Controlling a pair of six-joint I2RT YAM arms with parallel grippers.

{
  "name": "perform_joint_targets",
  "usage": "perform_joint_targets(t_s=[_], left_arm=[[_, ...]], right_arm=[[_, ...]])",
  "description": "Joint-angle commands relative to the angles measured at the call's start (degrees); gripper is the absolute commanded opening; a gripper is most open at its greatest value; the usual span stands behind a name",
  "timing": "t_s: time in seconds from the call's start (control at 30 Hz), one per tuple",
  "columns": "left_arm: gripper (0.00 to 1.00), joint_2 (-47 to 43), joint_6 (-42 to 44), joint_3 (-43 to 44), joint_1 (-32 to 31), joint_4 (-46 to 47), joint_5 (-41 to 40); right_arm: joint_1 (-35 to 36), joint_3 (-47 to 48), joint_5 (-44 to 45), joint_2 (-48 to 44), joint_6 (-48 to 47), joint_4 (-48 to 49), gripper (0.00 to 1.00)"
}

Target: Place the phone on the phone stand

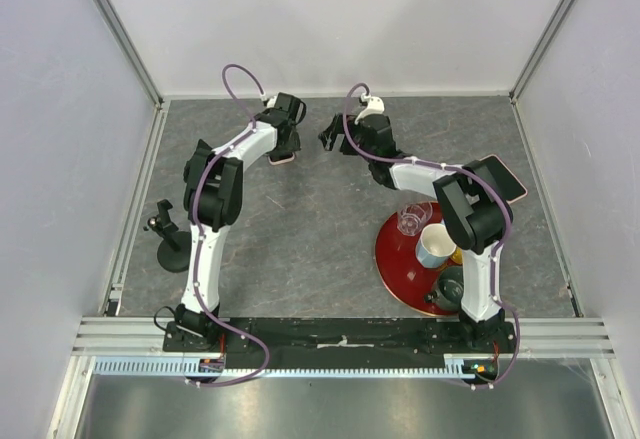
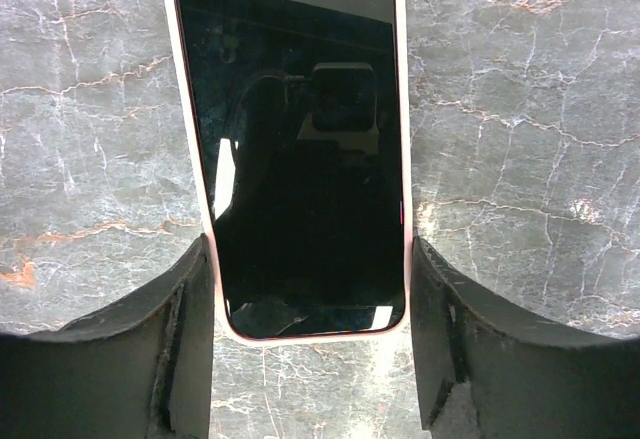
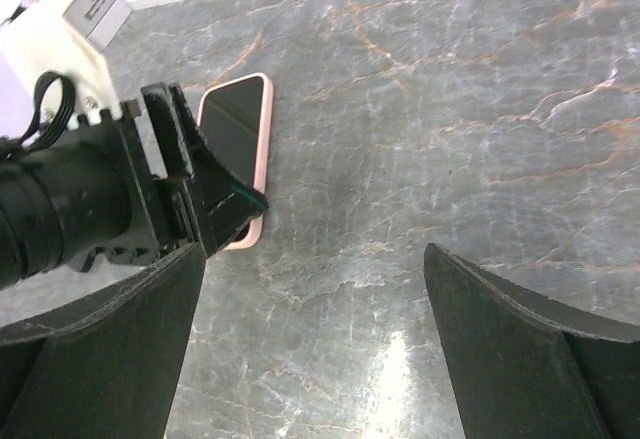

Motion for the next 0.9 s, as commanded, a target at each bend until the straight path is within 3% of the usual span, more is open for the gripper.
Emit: perform_joint_targets(t_s=[0.0,0.13,0.3,0.4,0.43,0.5,0.53,0.57,0.87], left_arm=[[0.27,-3.0,-0.1,-5.5,-0.5,-0.2,-0.6],[0.19,-7.6,-0.1,-11.8,-2.0,0.1,-1.4],[0.23,-16.4,-2.3,-25.0,-4.6,2.4,1.2],[0.42,-21.6,-2.4,-29.1,-5.7,2.0,3.2],[0.60,-22.5,-2.3,-30.0,-5.8,2.2,3.7],[0.75,-24.1,-2.2,-31.4,-5.9,1.8,5.1],[0.91,-25.3,-2.3,-31.7,-5.9,1.8,5.3],[0.98,-25.5,-2.2,-32.1,-5.8,1.8,5.4],[1.00,-18.2,1.0,-24.3,-4.1,-2.2,4.5]], right_arm=[[0.4,5.6,5.7,0.4,-4.5,-7.6,0.98],[0.3,6.2,8.1,-0.4,-6.4,-8.4,0.98],[-0.6,6.1,7.5,-2.2,-7.4,-8.6,0.98],[-0.9,4.3,7.2,-3.7,-7.4,-7.4,0.98],[-1.0,3.9,7.0,-3.9,-7.4,-7.0,0.98],[-1.2,3.5,6.7,-4.5,-7.6,-7.0,0.98],[-1.2,3.5,6.7,-4.6,-7.6,-7.1,0.98],[-1.2,3.4,6.7,-4.9,-7.6,-7.1,0.98],[-2.7,0.8,6.5,-7.1,-6.9,-5.5,0.98]])
